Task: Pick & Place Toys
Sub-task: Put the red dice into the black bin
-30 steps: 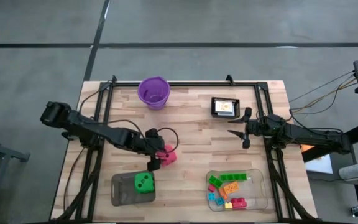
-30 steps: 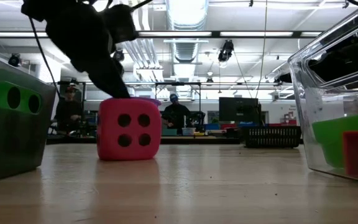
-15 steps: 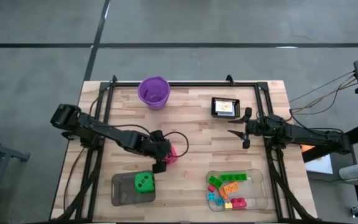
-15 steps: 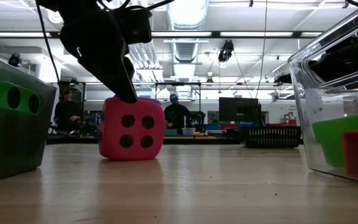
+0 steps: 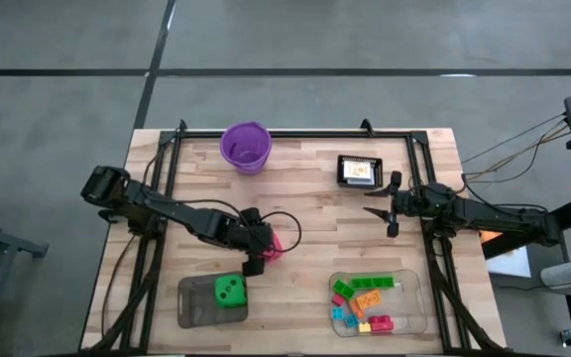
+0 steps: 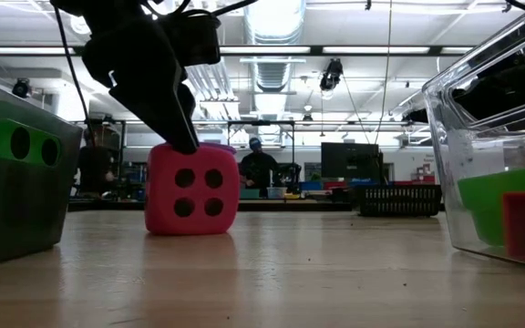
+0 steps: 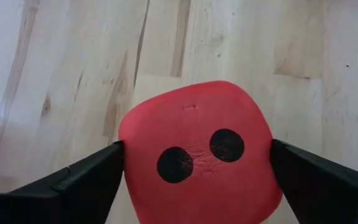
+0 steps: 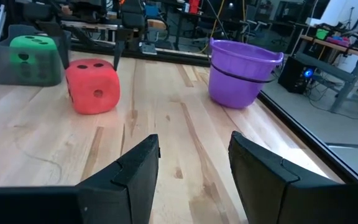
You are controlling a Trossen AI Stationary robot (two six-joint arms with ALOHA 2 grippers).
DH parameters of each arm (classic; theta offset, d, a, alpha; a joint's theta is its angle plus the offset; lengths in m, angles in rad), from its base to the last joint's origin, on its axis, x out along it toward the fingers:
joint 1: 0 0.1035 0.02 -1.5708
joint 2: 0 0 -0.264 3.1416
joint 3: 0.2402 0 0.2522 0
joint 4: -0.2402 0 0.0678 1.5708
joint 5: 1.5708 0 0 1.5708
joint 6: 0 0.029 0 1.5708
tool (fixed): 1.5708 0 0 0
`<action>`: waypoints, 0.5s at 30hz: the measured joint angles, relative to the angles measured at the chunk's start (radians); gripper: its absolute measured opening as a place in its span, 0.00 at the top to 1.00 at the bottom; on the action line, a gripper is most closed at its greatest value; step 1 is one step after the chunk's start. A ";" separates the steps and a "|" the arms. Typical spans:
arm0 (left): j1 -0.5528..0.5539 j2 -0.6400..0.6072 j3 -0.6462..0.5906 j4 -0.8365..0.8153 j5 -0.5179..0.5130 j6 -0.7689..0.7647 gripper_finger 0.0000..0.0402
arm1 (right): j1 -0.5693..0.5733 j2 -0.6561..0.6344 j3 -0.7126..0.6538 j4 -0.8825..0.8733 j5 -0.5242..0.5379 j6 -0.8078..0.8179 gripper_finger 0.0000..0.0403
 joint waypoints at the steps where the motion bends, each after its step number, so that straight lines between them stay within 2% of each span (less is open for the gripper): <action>1: 0.000 -0.001 -0.001 -0.001 0.000 -0.003 0.04 | 0.000 0.000 0.000 0.000 0.000 0.000 0.53; 4: 0.000 -0.001 -0.001 -0.005 0.000 -0.004 0.13 | 0.000 0.000 0.000 0.000 0.000 0.000 0.53; 7: 0.000 -0.002 -0.001 -0.008 -0.003 -0.003 0.26 | 0.000 0.000 0.000 0.000 0.000 0.000 0.53; 15: -0.001 -0.003 -0.001 0.015 0.031 0.050 0.70 | 0.000 0.000 0.000 0.001 0.000 0.000 0.53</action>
